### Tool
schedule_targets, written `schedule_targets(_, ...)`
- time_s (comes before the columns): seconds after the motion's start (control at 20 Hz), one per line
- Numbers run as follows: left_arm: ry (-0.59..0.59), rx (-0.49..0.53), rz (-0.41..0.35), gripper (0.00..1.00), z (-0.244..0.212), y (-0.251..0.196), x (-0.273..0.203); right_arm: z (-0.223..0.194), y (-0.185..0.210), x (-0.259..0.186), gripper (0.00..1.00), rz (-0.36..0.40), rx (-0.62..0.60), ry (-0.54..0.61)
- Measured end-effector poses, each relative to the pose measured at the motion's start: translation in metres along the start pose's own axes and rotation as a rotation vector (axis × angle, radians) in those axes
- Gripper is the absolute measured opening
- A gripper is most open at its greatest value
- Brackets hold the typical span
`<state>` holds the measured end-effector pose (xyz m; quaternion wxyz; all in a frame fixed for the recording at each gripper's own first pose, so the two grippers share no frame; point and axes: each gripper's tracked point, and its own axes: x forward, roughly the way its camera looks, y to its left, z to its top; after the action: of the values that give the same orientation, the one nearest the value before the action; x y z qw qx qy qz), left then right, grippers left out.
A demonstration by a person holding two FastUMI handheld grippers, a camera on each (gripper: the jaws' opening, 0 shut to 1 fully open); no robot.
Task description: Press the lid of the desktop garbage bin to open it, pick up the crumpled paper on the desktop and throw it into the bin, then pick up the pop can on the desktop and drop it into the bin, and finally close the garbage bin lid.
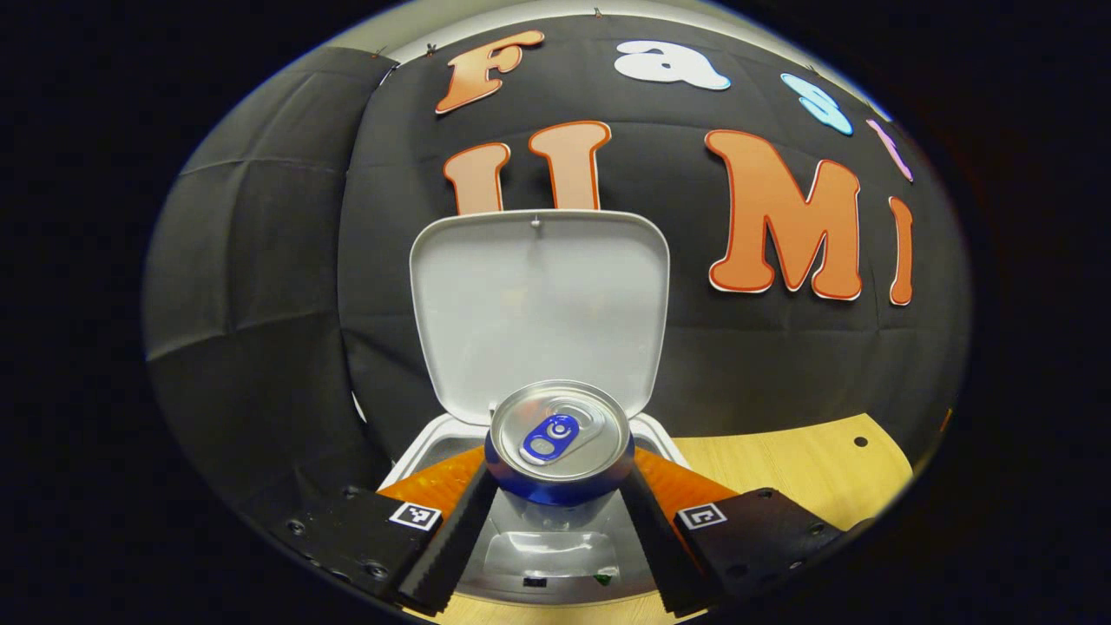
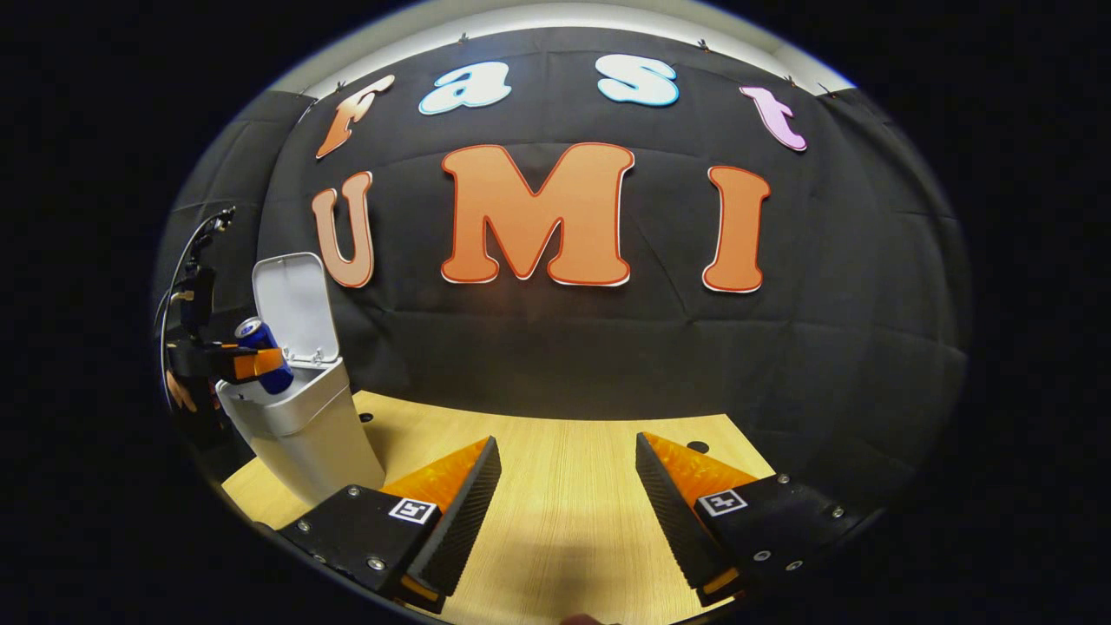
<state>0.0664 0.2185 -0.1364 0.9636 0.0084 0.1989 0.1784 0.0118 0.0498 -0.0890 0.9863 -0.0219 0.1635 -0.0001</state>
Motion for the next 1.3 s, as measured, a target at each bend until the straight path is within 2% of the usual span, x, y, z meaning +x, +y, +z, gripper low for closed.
schedule_targets(0.05, -0.002, -0.002, 0.008, 0.83, -0.001, 0.000, 0.000, -0.001, -0.002, -0.001, 0.93, -0.006, -0.001, 0.003)
schedule_targets(0.15, -0.028, 0.002, 0.017, 0.91, 0.006, 0.002, -0.005, -0.001, -0.005, -0.001, 0.93, -0.014, 0.002, 0.003)
schedule_targets(0.2, -0.047, 0.007, 0.020, 0.92, 0.015, 0.001, -0.008, -0.001, -0.007, -0.001, 0.93, -0.018, 0.004, 0.003)
schedule_targets(0.5, -0.170, -0.025, 0.016, 0.92, 0.074, 0.000, -0.022, 0.000, -0.003, 0.000, 0.93, -0.005, 0.010, -0.001)
schedule_targets(0.75, -0.221, -0.098, 0.029, 0.92, 0.123, 0.009, -0.027, 0.002, 0.003, -0.002, 0.93, 0.015, 0.001, -0.006)
schedule_targets(1.0, -0.318, -0.084, 0.028, 0.93, 0.188, 0.013, -0.023, 0.002, -0.002, -0.002, 0.93, 0.015, 0.013, -0.006)
schedule_targets(1.1, -0.339, -0.093, 0.020, 0.93, 0.207, 0.014, -0.019, 0.002, -0.003, -0.003, 0.93, 0.013, 0.015, -0.007)
schedule_targets(1.3, -0.308, -0.111, 0.008, 0.93, 0.222, 0.018, 0.009, 0.002, -0.007, -0.004, 0.93, 0.006, 0.023, -0.007)
